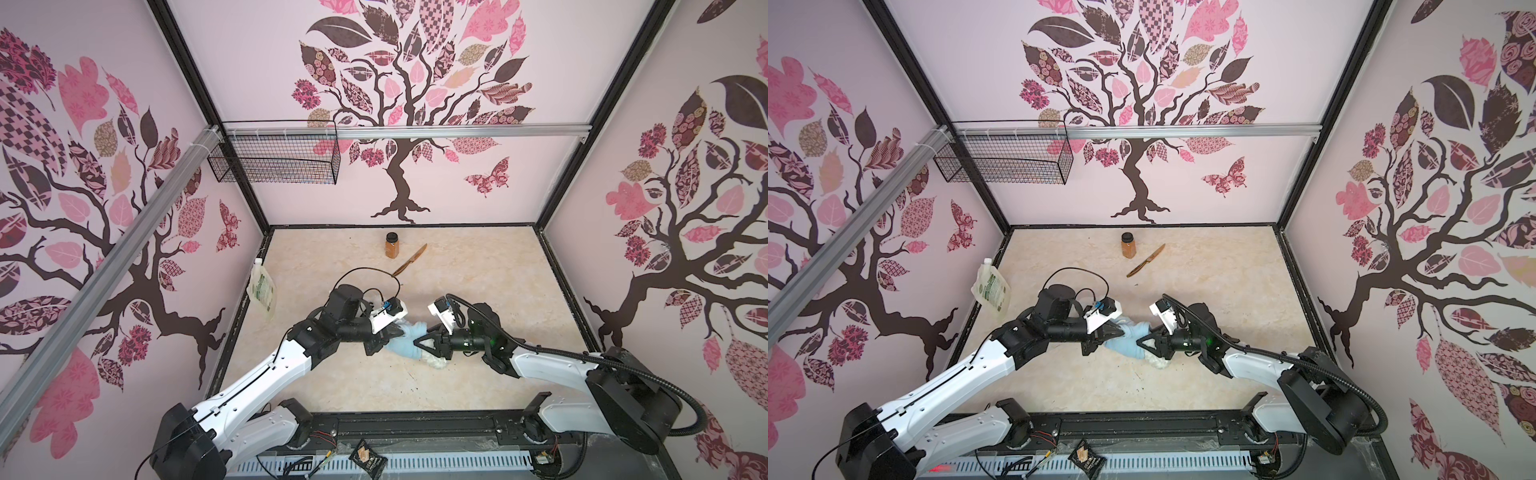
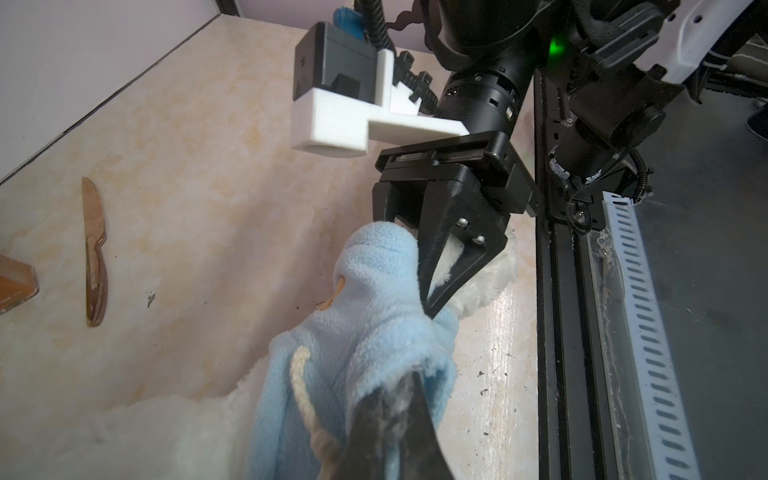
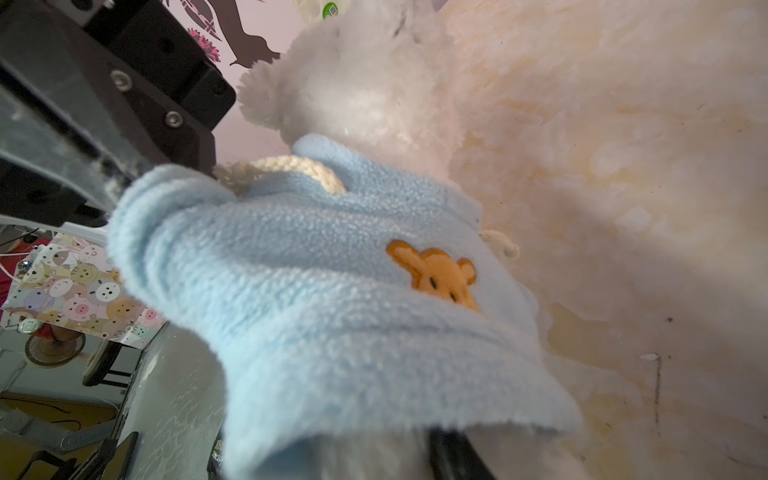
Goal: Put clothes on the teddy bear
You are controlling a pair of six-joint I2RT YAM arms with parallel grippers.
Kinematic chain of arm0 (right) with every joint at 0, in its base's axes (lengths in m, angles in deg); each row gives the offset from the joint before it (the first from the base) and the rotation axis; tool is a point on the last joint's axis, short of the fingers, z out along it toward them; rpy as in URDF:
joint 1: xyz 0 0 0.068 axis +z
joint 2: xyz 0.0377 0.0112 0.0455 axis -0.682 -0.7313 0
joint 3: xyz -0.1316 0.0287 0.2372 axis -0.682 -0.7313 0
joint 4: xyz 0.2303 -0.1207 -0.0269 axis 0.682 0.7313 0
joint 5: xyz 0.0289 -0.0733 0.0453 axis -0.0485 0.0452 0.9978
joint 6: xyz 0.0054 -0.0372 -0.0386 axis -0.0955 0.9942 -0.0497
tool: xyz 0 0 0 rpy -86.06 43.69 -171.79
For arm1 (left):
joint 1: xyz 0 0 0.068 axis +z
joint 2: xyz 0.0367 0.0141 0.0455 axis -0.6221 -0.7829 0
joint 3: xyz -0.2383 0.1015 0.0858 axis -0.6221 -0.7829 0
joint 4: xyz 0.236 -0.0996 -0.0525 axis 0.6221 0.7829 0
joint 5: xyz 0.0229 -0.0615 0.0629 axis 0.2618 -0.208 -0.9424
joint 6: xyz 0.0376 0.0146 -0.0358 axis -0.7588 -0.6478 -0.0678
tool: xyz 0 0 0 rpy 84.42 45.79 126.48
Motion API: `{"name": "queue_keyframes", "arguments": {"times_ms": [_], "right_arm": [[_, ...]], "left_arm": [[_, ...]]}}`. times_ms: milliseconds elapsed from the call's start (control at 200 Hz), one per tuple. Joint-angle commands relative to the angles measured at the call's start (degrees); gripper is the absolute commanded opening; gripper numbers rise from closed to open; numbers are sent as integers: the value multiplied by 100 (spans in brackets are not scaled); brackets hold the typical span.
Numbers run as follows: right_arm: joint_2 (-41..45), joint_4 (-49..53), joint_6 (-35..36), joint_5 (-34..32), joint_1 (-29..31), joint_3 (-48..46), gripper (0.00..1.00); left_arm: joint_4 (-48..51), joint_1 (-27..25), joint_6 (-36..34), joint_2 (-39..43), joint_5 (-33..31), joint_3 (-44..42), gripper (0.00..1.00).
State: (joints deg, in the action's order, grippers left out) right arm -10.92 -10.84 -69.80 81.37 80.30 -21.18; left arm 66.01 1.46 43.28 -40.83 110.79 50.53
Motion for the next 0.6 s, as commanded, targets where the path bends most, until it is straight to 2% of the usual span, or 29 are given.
{"name": "queue_keyframes", "arguments": {"times_ms": [0, 100, 270, 595], "right_arm": [[-216, 355, -3, -172, -186, 86, 32], [-262, 348, -49, -125, -183, 107, 30], [-310, 467, -58, -107, -181, 150, 20], [-641, 787, -298, -177, -218, 339, 23]], "left_arm": [[-383, 110, 415, 288, 376, -192, 0], [-371, 140, 507, 275, 348, -245, 0], [-641, 396, 1023, 326, 392, -384, 0], [-964, 591, 1471, 477, 531, -671, 0]]}}
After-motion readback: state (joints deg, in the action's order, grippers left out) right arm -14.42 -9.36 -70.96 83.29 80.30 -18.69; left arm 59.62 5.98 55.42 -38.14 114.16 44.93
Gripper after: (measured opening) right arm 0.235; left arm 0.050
